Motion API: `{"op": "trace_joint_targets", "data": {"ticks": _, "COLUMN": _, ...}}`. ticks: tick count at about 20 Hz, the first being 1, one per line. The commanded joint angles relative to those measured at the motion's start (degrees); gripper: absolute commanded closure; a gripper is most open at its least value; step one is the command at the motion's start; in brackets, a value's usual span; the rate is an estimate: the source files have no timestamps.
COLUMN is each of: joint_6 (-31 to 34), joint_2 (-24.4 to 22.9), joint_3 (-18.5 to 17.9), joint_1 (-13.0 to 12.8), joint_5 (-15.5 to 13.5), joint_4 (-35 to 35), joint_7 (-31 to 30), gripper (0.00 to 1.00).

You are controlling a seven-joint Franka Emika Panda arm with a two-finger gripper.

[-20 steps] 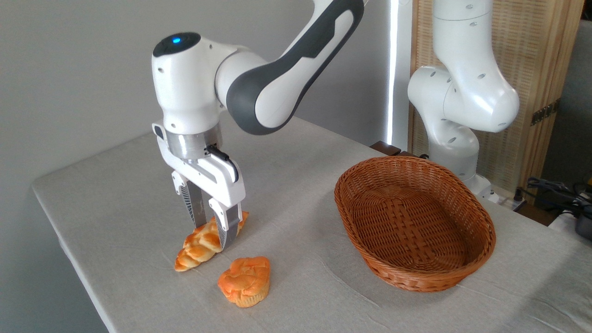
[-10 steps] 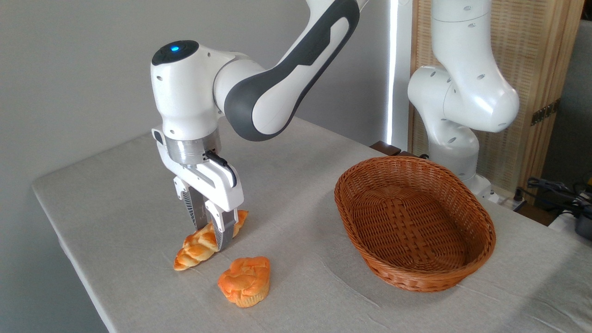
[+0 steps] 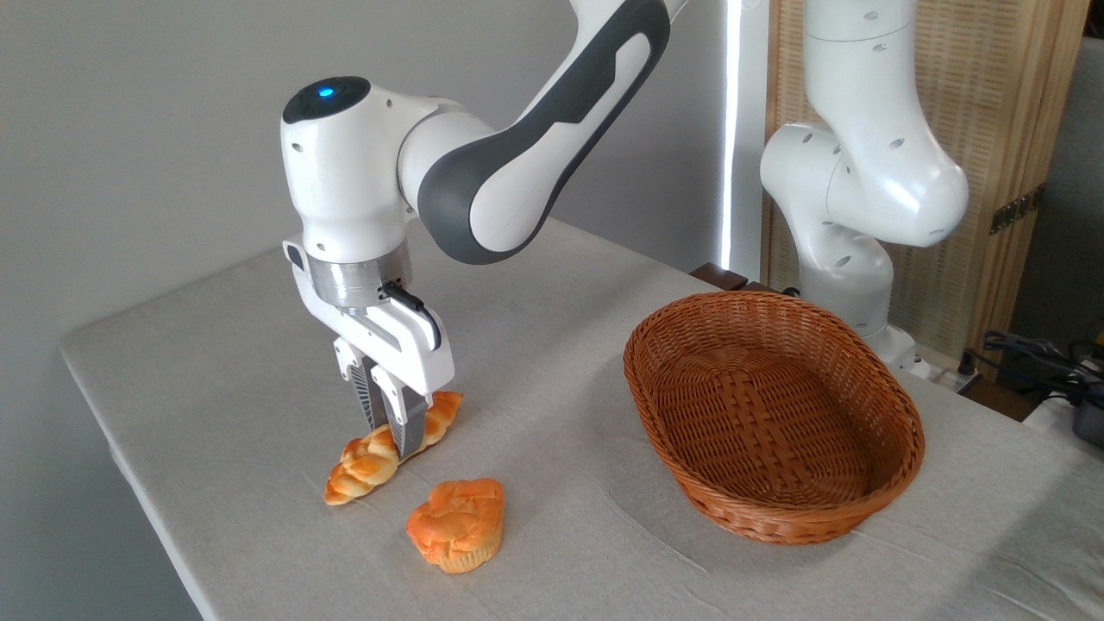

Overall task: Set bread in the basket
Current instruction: 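Close the gripper around the middle of the braided roll, then lift the braided roll and carry it over the wicker basket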

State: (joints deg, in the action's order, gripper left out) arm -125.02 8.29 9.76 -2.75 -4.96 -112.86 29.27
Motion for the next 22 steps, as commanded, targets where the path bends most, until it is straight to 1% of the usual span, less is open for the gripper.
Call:
{"op": "trace_joint_targets", "data": {"ticks": 1, "joint_6": -0.13, "joint_2": 0.58, "joint_3": 0.17, "joint_1": 0.47, "joint_5": -0.13, "joint_4": 0.35, "joint_7": 0.44, "gripper": 0.84}}
{"op": "trace_joint_targets", "data": {"ticks": 3, "joint_6": 0.21, "joint_2": 0.15, "joint_3": 0.08, "joint_1": 0.47, "joint_5": -0.22, "joint_4": 1.49, "joint_7": 0.26, "gripper": 0.84}}
{"op": "trace_joint_targets", "data": {"ticks": 5, "joint_6": 2.31, "joint_2": -0.38, "joint_3": 0.08, "joint_1": 0.47, "joint_5": -0.66, "joint_4": 3.68, "joint_7": 0.09, "gripper": 0.83}}
{"op": "trace_joint_targets", "data": {"ticks": 6, "joint_6": 3.81, "joint_2": -1.51, "joint_3": 0.17, "joint_1": 0.47, "joint_5": -0.75, "joint_4": 4.48, "joint_7": 0.17, "gripper": 0.82}}
{"op": "trace_joint_targets", "data": {"ticks": 8, "joint_6": 7.84, "joint_2": -5.72, "joint_3": 0.17, "joint_1": 0.38, "joint_5": -1.18, "joint_4": 4.57, "joint_7": 0.52, "gripper": 0.82}}
{"op": "trace_joint_targets", "data": {"ticks": 9, "joint_6": 10.39, "joint_2": -8.09, "joint_3": 0.08, "joint_1": 0.38, "joint_5": -2.06, "joint_4": 4.40, "joint_7": 1.74, "gripper": 0.82}}
{"op": "trace_joint_targets", "data": {"ticks": 11, "joint_6": 17.49, "joint_2": -12.67, "joint_3": -0.71, "joint_1": 0.21, "joint_5": -2.94, "joint_4": 4.05, "joint_7": 8.31, "gripper": 0.82}}
{"op": "trace_joint_targets", "data": {"ticks": 12, "joint_6": 21.71, "joint_2": -14.78, "joint_3": -1.67, "joint_1": 0.12, "joint_5": -2.95, "joint_4": 3.79, "joint_7": 12.09, "gripper": 0.79}}
{"op": "trace_joint_targets", "data": {"ticks": 13, "joint_6": 25.49, "joint_2": -17.23, "joint_3": -3.85, "joint_1": -0.93, "joint_5": -2.95, "joint_4": 2.91, "joint_7": 16.13, "gripper": 0.77}}
{"op": "trace_joint_targets", "data": {"ticks": 15, "joint_6": 31.39, "joint_2": -22.33, "joint_3": -10.17, "joint_1": -4.26, "joint_5": -2.86, "joint_4": 0.37, "joint_7": 23.96, "gripper": 0.76}}
{"op": "trace_joint_targets", "data": {"ticks": 17, "joint_6": 35.27, "joint_2": -26.73, "joint_3": -16.41, "joint_1": -7.07, "joint_5": -2.68, "joint_4": -3.58, "joint_7": 30.55, "gripper": 0.74}}
{"op": "trace_joint_targets", "data": {"ticks": 18, "joint_6": 36.33, "joint_2": -28.06, "joint_3": -20.01, "joint_1": -9.27, "joint_5": -2.25, "joint_4": -5.51, "joint_7": 33.11, "gripper": 0.73}}
{"op": "trace_joint_targets", "data": {"ticks": 20, "joint_6": 36.52, "joint_2": -30.08, "joint_3": -26.17, "joint_1": -13.66, "joint_5": -1.81, "joint_4": -8.42, "joint_7": 36.37, "gripper": 0.73}}
{"op": "trace_joint_targets", "data": {"ticks": 21, "joint_6": 36.69, "joint_2": -30.96, "joint_3": -28.90, "joint_1": -15.86, "joint_5": -0.76, "joint_4": -9.48, "joint_7": 36.73, "gripper": 0.73}}
{"op": "trace_joint_targets", "data": {"ticks": 22, "joint_6": 36.69, "joint_2": -31.67, "joint_3": -30.32, "joint_1": -17.88, "joint_5": 0.56, "joint_4": -10.53, "joint_7": 36.74, "gripper": 0.72}}
